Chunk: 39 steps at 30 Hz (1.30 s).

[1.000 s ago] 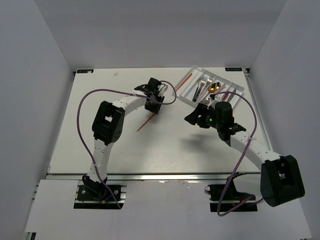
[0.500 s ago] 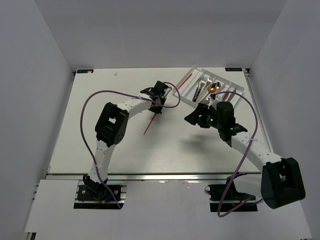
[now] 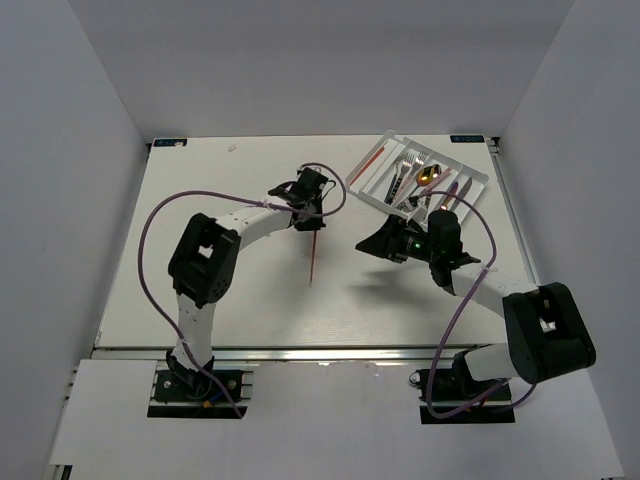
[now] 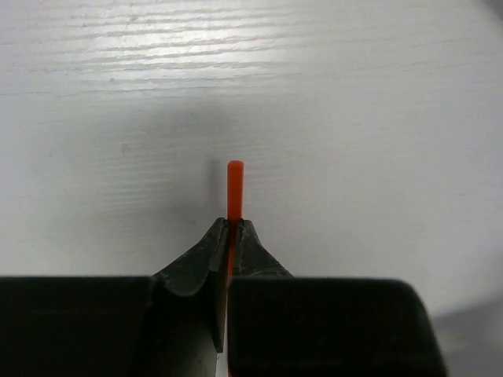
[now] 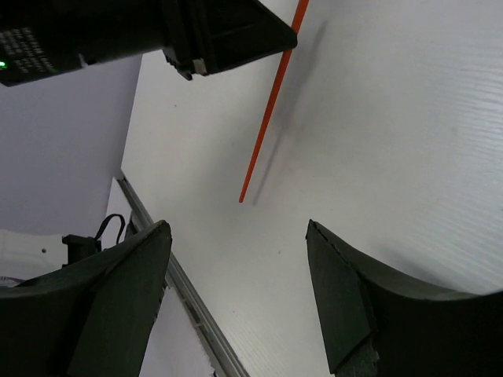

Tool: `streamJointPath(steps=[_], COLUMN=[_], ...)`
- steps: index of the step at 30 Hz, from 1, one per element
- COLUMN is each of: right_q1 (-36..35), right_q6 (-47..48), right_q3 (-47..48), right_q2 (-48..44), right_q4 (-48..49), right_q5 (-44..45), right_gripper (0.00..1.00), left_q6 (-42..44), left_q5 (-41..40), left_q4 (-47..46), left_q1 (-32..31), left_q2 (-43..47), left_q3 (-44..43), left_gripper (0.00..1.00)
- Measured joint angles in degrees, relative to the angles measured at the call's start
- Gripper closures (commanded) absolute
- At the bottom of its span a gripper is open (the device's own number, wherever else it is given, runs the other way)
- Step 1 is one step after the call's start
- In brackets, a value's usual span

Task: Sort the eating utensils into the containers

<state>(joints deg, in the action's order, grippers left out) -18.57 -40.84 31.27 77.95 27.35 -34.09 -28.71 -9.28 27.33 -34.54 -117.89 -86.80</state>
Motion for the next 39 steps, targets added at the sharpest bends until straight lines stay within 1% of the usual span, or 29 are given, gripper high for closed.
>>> streamJointPath(steps=[4,8,13,15,20,21,22,23,24,25,26,27,30,31,32,33,36,39], right_q1=[-1.4,-2.8,-4.4,-4.9,-5.4,-5.4,-5.4,-5.4,-5.4,-5.4,-5.4,-5.3,-4.7,-4.8,-4.9,-5.0,-4.9,-3.8], right_q6=[-1.0,-1.7,-3.1,-3.6,-3.6,-3.6,-3.6,-3.6,-3.4,-3.3,-3.5,-4.0,-5.0,-5.2,-5.3,-5.4,-5.5,-5.9], right_q3=[0.1,1.3,3.8,4.4,6.7,7.4,8.1,8.7,9.0,9.2,9.3,9.3,9.4,9.5,9.8,10.3,14.3,21.3], right_q2=[2.0,4.8,9.2,10.4,12.4,12.9,13.3,13.7,14.0,14.3,14.6,14.9,16.7,16.8,16.8,16.9,18.2,21.6], right_q4=[2.9,4.4,6.7,7.5,7.5,7.5,7.5,7.6,7.8,8.3,8.6,8.4,8.2,8.4,8.5,8.4,7.3,4.7], right_q5=[-0.9,-0.9,-1.0,-1.0,-0.2,0.2,0.5,0.8,0.9,0.9,0.9,1.4,2.0,1.9,1.9,2.0,2.9,5.7], right_gripper=[0.26,0.26,0.29,0.31,0.32,0.36,0.42,0.51,0.69,0.8,0.93,1.0,1.0,1.0,1.0,1.0,1.0,1.0], left_q6=[-5.0,-8.3,-11.4,-12.3,-14.2,-14.4,-14.7,-14.9,-15.1,-15.2,-15.2,-15.3,-15.0,-14.7,-14.2,-13.7,-11.8,-9.2], left_q5=[2.4,6.1,11.0,12.3,14.3,14.5,14.7,14.8,14.9,15.0,15.0,14.9,14.3,13.9,12.8,11.1,4.4,-4.7], left_q4=[-4.3,-9.2,-13.9,-14.8,-17.1,-17.4,-17.6,-17.9,-18.2,-18.5,-18.6,-18.8,-18.8,-18.5,-17.7,-16.0,-9.5,-4.5], left_q1=[-0.6,-1.4,-2.4,-2.8,-3.7,-3.9,-4.0,-4.1,-4.2,-4.2,-4.3,-4.3,-4.1,-4.1,-4.2,-4.2,-4.5,-4.6], left_q2=[5.9,9.5,10.8,10.8,10.8,10.8,10.8,10.8,10.8,10.8,10.9,11.0,12.3,12.5,12.8,12.9,13.4,18.7], left_q3=[3.3,5.3,7.7,8.0,8.1,8.1,8.1,8.1,8.1,8.1,8.1,8.1,8.0,8.0,7.6,6.6,1.4,-0.3], left_gripper=[1.0,1.0,1.0,1.0,1.0,1.0,1.0,1.0,1.0,0.96,0.86,0.63,0.37,0.17,0.03,0.02,0.02,0.02])
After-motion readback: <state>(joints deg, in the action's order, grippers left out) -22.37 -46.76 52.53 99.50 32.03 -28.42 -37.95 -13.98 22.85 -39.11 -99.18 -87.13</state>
